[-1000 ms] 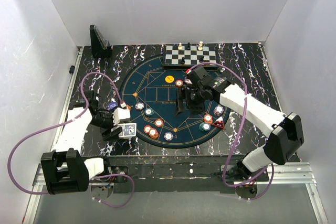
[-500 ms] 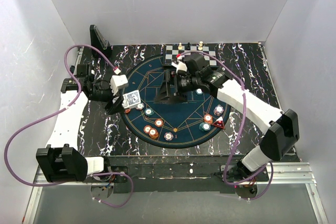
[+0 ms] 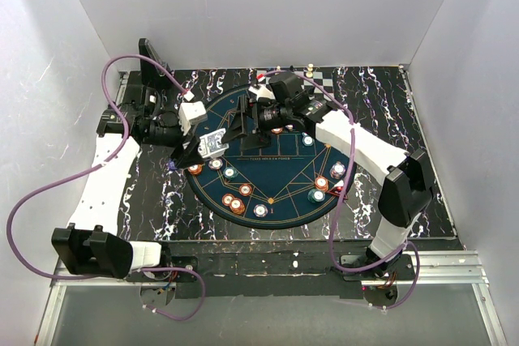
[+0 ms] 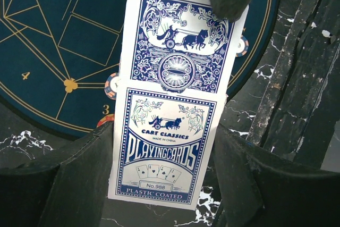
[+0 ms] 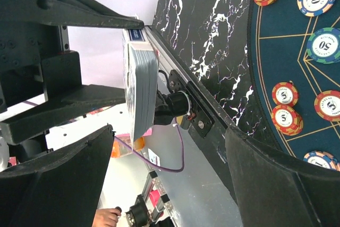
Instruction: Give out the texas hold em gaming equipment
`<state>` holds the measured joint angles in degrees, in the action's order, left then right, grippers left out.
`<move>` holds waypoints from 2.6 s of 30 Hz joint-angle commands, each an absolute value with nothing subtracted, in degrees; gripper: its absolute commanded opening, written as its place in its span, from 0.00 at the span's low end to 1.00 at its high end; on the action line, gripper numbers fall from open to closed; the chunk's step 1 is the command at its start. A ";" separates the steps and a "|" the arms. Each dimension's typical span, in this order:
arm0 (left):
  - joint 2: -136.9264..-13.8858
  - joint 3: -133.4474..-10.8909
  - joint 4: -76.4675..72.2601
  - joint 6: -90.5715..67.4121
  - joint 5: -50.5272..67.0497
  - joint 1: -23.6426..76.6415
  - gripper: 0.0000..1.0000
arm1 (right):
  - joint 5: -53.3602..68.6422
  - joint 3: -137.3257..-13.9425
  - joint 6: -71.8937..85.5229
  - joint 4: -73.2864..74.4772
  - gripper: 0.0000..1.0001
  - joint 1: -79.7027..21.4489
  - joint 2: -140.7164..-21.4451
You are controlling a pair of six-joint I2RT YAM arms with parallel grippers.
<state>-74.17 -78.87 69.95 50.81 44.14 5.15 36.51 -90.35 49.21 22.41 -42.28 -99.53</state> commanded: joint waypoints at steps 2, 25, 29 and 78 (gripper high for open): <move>-74.79 -82.35 69.61 48.26 45.62 7.20 0.00 | 38.76 -94.39 50.19 18.55 0.92 -43.06 -100.46; -76.91 -86.05 64.43 41.13 43.33 14.15 0.00 | 41.66 -89.04 57.65 4.41 0.42 -44.74 -102.22; -76.38 -84.29 62.23 40.87 43.07 14.24 0.21 | 42.80 -84.39 61.51 -3.85 0.34 -44.30 -100.99; -74.71 -76.47 58.62 54.84 54.85 10.46 0.72 | 49.31 -75.58 75.32 -22.94 0.22 -41.66 -98.70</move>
<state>-75.70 -75.83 56.82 51.16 53.91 11.07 46.50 -73.28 74.61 -19.88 -41.36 -100.53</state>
